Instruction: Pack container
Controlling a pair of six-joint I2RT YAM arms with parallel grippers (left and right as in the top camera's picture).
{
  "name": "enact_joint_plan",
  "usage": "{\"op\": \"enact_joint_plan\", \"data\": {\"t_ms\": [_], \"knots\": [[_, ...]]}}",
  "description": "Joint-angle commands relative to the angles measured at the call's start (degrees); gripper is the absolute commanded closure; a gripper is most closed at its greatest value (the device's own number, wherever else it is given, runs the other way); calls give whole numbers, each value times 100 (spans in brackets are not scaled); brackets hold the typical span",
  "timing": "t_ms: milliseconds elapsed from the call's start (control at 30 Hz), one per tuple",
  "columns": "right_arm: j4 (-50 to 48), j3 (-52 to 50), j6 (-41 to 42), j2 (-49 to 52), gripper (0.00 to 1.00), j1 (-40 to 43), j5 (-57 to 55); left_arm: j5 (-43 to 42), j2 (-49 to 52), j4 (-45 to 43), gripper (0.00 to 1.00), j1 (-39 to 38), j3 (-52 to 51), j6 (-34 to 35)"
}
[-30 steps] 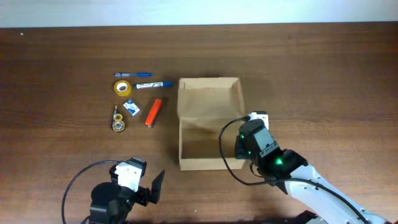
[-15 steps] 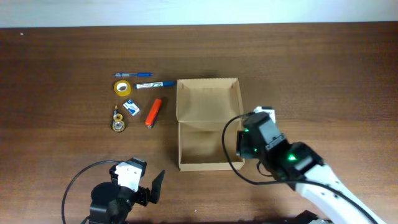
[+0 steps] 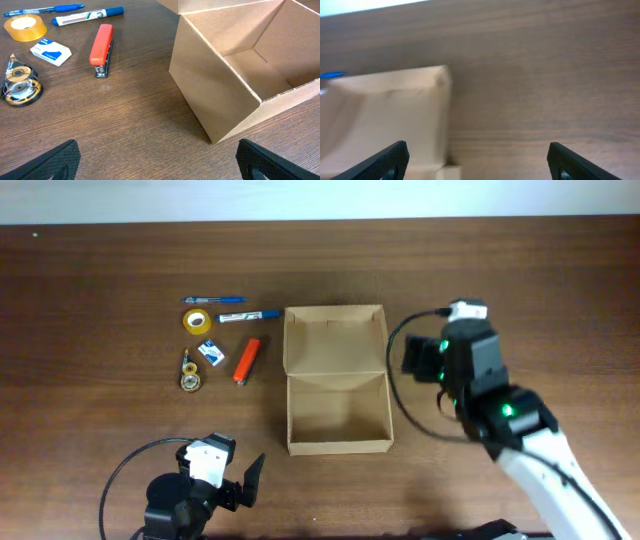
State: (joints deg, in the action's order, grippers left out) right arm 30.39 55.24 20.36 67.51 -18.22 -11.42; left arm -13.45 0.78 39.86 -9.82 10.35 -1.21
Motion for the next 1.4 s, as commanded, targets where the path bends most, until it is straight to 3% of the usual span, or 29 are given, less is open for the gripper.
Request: {"op": "enact_joint_plan", "data": {"t_ms": [0, 167, 333, 600, 900, 933, 1000, 1167, 1367], "knots": [[-184, 286, -457, 564, 10, 448, 494, -68, -48, 15, 1, 26, -44, 35], [-15, 590, -557, 1023, 18, 575, 826, -68, -48, 15, 1, 24, -44, 35], [234, 595, -555, 570, 20, 391, 844, -68, -48, 15, 1, 24, -44, 35], [1694, 431, -540, -920, 22, -221, 866, -68, -48, 15, 1, 24, -44, 35], [2881, -527, -31, -3456, 22, -1370, 844, -68, -48, 13, 1, 26, -44, 35], [3008, -577, -15, -3672, 21, -1447, 841, -68, -48, 13, 1, 24, -44, 37], [3272, -647, -15, -4120, 1, -1572, 839, -68, -48, 15, 1, 24, -44, 35], [3410, -649, -13, -4745, 1, -1606, 955, -68, -48, 13, 1, 24, -44, 35], [3423, -649, -17, -4802, 1, -1606, 949, -68, -48, 13, 1, 24, -44, 35]]}}
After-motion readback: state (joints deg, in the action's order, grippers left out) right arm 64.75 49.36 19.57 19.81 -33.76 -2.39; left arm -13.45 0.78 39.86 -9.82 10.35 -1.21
